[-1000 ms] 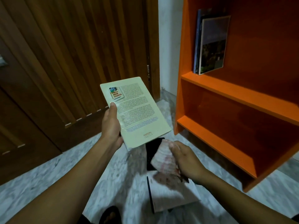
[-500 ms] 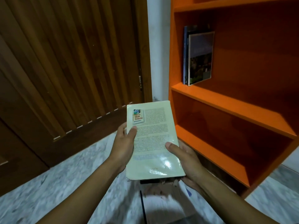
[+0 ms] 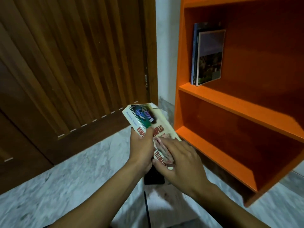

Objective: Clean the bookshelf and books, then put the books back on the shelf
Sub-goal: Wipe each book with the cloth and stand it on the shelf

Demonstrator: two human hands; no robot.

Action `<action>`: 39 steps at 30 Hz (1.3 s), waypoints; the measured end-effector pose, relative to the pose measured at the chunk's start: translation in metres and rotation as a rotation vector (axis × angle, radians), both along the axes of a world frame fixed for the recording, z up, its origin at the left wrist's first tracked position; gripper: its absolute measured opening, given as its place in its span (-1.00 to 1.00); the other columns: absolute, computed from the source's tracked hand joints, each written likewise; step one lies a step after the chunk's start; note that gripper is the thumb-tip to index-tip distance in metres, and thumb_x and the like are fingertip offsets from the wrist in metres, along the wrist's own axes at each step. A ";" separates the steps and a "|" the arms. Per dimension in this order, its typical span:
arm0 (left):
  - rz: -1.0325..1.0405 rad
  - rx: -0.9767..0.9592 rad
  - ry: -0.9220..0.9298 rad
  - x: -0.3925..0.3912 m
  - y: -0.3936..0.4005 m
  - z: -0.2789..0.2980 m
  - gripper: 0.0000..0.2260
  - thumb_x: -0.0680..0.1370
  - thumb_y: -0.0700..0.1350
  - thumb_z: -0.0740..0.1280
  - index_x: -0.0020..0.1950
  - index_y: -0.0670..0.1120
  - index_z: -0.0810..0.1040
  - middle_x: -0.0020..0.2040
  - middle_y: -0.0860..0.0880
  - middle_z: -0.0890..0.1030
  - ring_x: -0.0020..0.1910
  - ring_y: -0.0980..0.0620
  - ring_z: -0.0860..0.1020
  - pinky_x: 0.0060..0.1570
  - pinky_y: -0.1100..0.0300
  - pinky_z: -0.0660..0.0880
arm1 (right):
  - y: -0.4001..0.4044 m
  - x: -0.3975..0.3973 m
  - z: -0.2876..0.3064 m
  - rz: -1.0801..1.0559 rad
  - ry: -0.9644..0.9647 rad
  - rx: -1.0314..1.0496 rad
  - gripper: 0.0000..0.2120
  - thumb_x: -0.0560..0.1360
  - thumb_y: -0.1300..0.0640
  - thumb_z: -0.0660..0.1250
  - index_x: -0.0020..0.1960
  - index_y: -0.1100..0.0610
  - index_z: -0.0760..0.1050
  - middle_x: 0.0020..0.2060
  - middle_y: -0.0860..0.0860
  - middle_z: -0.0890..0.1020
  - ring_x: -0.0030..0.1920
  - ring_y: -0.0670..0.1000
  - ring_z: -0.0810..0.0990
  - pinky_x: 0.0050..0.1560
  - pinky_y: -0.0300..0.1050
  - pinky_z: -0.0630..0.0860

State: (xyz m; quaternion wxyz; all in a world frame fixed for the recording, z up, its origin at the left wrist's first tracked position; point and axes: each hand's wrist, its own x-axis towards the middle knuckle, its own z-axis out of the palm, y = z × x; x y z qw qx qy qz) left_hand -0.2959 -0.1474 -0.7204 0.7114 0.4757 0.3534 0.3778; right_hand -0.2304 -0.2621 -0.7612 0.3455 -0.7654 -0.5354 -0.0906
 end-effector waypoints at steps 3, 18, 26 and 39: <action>-0.015 -0.087 -0.047 -0.004 0.009 0.005 -0.80 0.66 -0.13 0.26 0.27 -0.12 0.45 0.01 -0.18 0.71 -0.03 -0.16 0.71 0.08 -0.21 0.61 | -0.001 0.002 -0.003 0.061 -0.037 -0.004 -0.51 0.56 -0.28 0.19 0.42 -0.11 0.42 0.33 -0.17 0.51 0.29 -0.08 0.39 0.18 -0.04 0.42; -0.401 -0.014 0.097 -0.052 0.017 -0.006 -0.72 0.66 0.04 0.19 0.29 -0.07 0.47 -0.07 -0.20 0.70 -0.20 -0.11 0.71 -0.23 0.02 0.65 | -0.010 0.061 0.064 0.025 0.818 0.519 -0.79 0.67 0.03 0.19 0.17 -0.28 0.47 0.09 -0.26 0.64 0.08 -0.15 0.64 0.04 -0.09 0.57; -0.523 -0.030 0.090 -0.042 0.002 -0.008 -0.74 0.66 0.02 0.17 0.29 -0.04 0.49 0.05 -0.26 0.69 -0.10 -0.17 0.70 -0.08 -0.06 0.67 | 0.000 0.048 0.008 0.102 0.298 0.015 -0.69 0.69 0.07 0.11 0.40 -0.14 0.34 0.54 -0.26 0.19 0.54 -0.31 -0.04 0.60 -0.02 -0.10; -0.155 -0.160 -0.025 -0.053 0.050 -0.003 -0.59 0.67 0.10 0.17 0.39 -0.14 0.44 -0.08 -0.14 0.73 -0.15 -0.10 0.72 -0.25 -0.03 0.66 | -0.022 0.006 -0.019 0.450 0.490 0.034 -0.73 0.65 0.10 0.19 0.31 -0.14 0.42 0.34 -0.26 0.50 0.41 -0.20 0.41 0.37 -0.18 0.42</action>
